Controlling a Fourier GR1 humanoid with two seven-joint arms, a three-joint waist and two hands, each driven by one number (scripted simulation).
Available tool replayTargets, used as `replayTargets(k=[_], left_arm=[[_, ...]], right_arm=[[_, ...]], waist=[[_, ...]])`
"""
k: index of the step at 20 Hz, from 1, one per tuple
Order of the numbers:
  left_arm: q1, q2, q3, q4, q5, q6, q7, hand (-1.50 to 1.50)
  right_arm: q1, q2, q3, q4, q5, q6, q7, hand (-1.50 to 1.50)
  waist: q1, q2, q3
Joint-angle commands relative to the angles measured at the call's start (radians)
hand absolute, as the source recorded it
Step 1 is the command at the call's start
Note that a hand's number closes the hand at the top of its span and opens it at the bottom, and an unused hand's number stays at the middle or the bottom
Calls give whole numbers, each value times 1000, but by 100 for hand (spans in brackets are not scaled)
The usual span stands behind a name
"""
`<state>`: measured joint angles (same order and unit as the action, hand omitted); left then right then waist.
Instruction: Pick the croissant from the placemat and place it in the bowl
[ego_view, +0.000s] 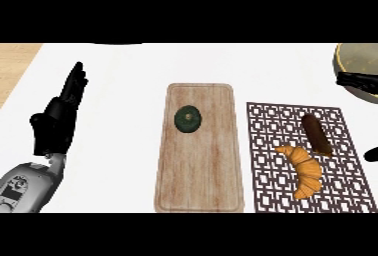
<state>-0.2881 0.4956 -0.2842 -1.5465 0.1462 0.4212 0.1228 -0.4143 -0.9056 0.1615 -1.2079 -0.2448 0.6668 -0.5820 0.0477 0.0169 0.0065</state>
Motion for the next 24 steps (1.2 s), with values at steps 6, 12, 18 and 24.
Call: replayTargets(k=[6, 12, 18, 24], left_arm=[[18, -6, 0, -6, -11, -14, 1, 0], [8, -29, 23, 57, -35, -2, -41, 0], [34, -3, 46, -14, -22, -39, 17, 0], [23, -29, 68, 1, -40, -50, 24, 0]], right_arm=[[-74, -44, 226, -39, 357, 17, -262, -150], [-110, -49, 362, -74, 445, -8, -297, -150], [-133, -10, 470, -6, 584, -107, -299, -150], [-197, 77, 537, 125, 729, -172, -259, -150]], waist=[[3, -6, -3], [-20, -7, -6], [-21, -13, -6], [-24, -12, -6]])
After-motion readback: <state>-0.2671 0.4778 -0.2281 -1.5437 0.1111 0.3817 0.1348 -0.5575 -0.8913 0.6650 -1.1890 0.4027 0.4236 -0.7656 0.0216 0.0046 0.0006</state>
